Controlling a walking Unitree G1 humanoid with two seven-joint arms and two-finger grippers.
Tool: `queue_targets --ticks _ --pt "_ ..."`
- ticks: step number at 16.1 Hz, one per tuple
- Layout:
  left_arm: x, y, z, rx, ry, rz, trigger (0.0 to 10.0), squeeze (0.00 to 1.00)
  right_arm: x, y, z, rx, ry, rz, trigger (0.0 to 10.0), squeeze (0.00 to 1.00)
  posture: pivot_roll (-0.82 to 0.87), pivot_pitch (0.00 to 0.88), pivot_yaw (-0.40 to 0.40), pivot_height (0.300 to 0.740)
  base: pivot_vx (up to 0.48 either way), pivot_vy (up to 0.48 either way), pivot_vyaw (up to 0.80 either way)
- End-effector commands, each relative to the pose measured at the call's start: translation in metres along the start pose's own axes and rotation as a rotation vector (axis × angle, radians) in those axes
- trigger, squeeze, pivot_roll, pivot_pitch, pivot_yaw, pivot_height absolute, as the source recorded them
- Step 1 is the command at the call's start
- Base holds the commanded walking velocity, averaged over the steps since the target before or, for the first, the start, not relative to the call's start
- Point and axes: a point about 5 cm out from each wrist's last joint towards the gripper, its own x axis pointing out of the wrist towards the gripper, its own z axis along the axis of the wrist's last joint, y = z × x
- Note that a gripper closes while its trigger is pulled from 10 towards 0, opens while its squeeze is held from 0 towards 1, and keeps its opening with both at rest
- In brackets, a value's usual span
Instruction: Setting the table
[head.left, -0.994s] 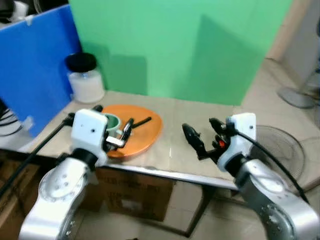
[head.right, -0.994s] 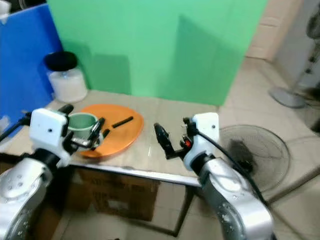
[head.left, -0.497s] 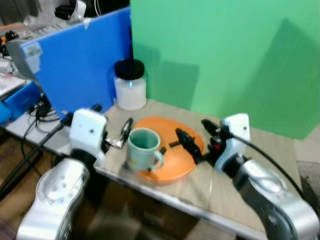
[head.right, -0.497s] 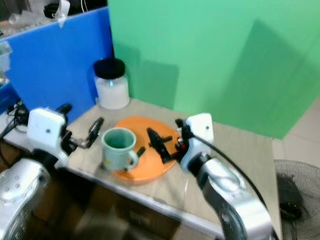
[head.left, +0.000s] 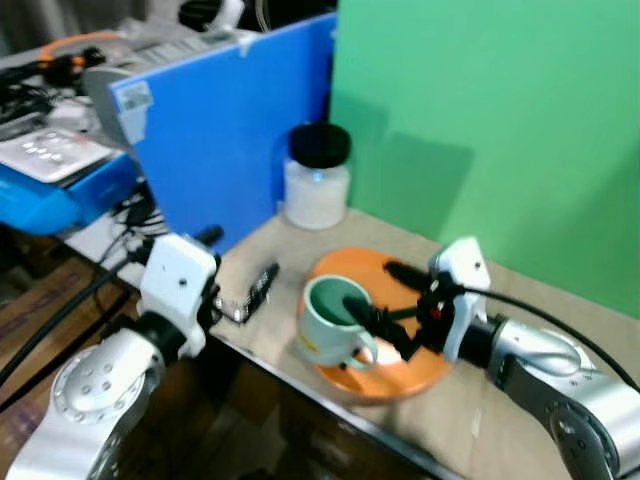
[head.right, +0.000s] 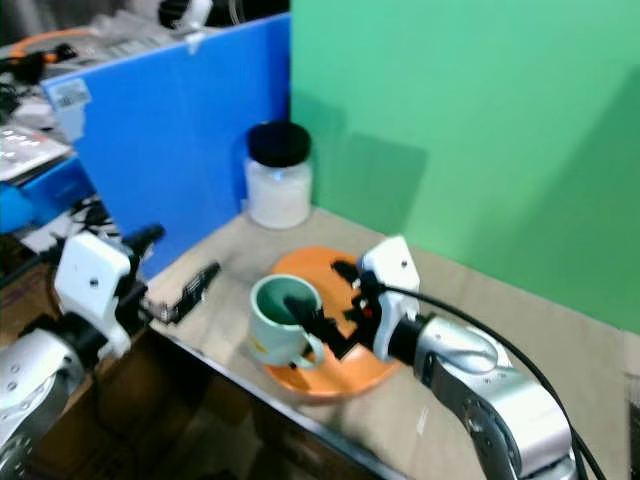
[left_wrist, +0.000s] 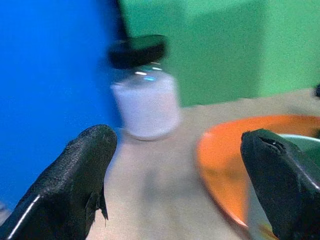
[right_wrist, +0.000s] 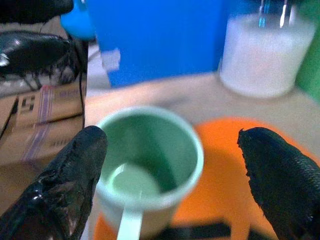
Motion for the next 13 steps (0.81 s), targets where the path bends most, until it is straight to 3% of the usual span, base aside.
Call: queue_targets --ticks 1,3,7,11,12,13 --pt "-0.004 -0.003 0.002 0.000 -0.003 -0.051 10.0 0.00 0.000 0.001 -0.002 0.007 0.027 0.024 10.0 1.00 0.19 0.000 -0.027 0.740 0.000 0.000 0.00" --pt "-0.009 -0.009 -0.002 -0.004 0.033 -0.134 10.0 0.00 -0.002 -0.001 -0.002 0.035 0.035 0.045 10.0 1.00 0.19 0.000 -0.029 0.740 0.000 0.000 0.00" --pt "-0.013 -0.017 -0.006 -0.020 0.063 -0.234 10.0 0.00 -0.013 -0.004 -0.015 0.086 0.185 0.032 10.0 1.00 0.18 0.000 -0.023 0.740 0.000 0.000 0.00" --pt "-0.015 -0.020 -0.007 -0.031 0.071 -0.272 10.0 0.00 -0.002 0.007 -0.028 0.157 0.227 0.005 10.0 1.00 0.18 0.000 -0.023 0.740 0.000 0.000 0.00" --pt "-0.016 -0.022 -0.008 -0.034 0.085 -0.296 10.0 0.00 0.000 0.010 -0.031 0.194 0.239 0.003 10.0 0.87 0.18 0.000 -0.030 0.740 0.000 0.000 0.00" --pt "-0.017 -0.023 -0.010 -0.040 0.100 -0.318 10.0 0.00 0.001 0.011 -0.033 0.206 0.253 -0.003 10.0 0.63 0.18 0.000 -0.030 0.740 0.000 0.000 0.00"
